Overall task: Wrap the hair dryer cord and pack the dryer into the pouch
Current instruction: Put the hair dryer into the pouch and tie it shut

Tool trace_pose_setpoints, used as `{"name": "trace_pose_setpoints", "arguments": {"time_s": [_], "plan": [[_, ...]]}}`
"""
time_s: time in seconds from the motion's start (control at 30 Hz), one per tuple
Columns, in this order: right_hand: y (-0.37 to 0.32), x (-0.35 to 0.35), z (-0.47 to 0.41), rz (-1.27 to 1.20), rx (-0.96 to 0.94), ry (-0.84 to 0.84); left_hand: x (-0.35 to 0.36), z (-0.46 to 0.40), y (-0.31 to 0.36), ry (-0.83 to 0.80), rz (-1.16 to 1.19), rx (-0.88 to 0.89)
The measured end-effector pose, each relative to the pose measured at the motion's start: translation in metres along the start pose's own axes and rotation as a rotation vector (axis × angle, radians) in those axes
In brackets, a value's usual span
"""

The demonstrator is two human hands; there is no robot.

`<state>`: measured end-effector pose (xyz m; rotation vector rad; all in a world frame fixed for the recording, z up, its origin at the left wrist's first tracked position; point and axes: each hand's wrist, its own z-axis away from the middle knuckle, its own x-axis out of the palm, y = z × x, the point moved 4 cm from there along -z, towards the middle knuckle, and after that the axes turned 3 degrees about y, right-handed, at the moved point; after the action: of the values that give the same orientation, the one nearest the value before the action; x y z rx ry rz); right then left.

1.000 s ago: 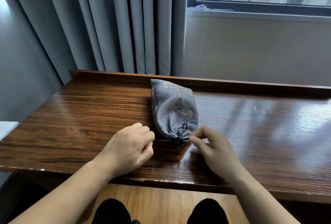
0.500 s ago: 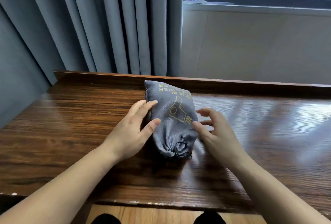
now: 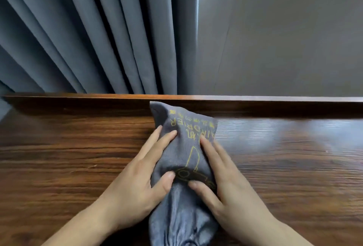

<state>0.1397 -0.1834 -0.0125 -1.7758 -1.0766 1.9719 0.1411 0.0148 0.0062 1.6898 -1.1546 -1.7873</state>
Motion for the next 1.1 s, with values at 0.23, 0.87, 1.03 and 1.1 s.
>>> {"name": "trace_pose_setpoints", "arguments": {"time_s": [0.23, 0.87, 1.03, 1.1], "plan": [[-0.011, -0.009, -0.008, 0.035, 0.177, -0.025, -0.015, 0.005, -0.004, -0.102, -0.195, -0.156], [-0.104, 0.013, -0.021, -0.043, 0.399, -0.265, -0.068, 0.021, -0.003, -0.281, -0.022, -0.429], [-0.135, 0.034, -0.036, -0.004, 0.336, -0.322, -0.101, 0.044, -0.028, -0.285, 0.062, -0.539], [-0.143, 0.037, -0.04, -0.019, 0.324, -0.313, -0.112, 0.049, -0.033, -0.265, 0.094, -0.579]]}}
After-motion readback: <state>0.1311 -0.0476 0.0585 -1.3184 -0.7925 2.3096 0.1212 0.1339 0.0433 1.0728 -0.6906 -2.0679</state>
